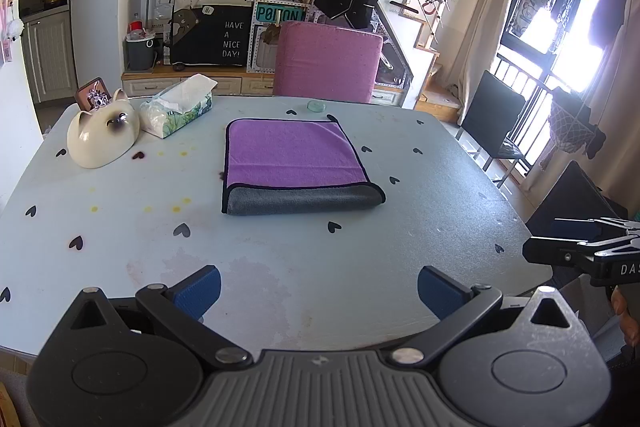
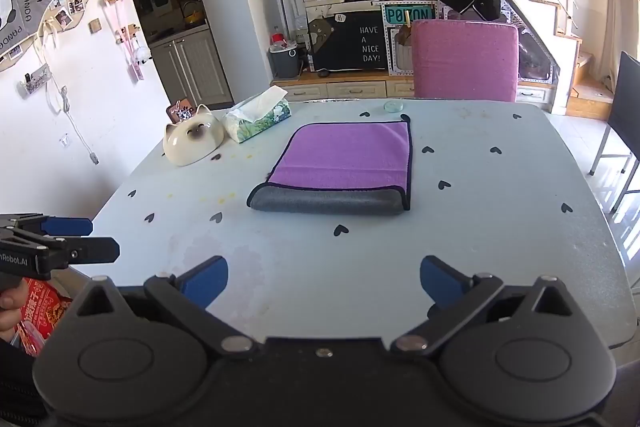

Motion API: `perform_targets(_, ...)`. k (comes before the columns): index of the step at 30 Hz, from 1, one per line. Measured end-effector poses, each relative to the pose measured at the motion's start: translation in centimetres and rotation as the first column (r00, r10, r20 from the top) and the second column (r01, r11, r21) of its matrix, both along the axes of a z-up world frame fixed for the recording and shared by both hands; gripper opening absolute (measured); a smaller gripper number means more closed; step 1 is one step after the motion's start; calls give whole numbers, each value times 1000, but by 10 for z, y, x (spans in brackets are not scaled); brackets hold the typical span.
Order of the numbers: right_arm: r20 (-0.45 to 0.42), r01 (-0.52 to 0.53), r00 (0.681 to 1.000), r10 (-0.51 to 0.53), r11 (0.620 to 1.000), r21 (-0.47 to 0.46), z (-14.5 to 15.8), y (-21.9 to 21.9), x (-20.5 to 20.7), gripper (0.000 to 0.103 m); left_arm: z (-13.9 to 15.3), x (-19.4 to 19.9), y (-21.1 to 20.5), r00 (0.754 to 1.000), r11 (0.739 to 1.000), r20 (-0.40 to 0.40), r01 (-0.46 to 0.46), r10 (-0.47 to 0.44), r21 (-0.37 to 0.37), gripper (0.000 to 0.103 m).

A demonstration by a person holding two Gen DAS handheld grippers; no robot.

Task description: Fold towel

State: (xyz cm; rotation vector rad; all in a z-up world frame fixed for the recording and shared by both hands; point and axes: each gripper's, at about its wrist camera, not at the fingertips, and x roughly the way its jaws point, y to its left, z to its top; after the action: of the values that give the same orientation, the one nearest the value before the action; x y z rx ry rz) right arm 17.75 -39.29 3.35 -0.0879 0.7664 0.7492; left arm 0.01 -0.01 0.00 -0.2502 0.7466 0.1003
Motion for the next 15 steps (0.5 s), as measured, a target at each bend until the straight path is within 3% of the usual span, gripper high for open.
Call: perform_targets(15, -1, 0, 1000, 0, 1000, -1, -1, 0, 0, 102, 0, 0, 0, 1000, 1000, 0, -1, 1, -1, 103)
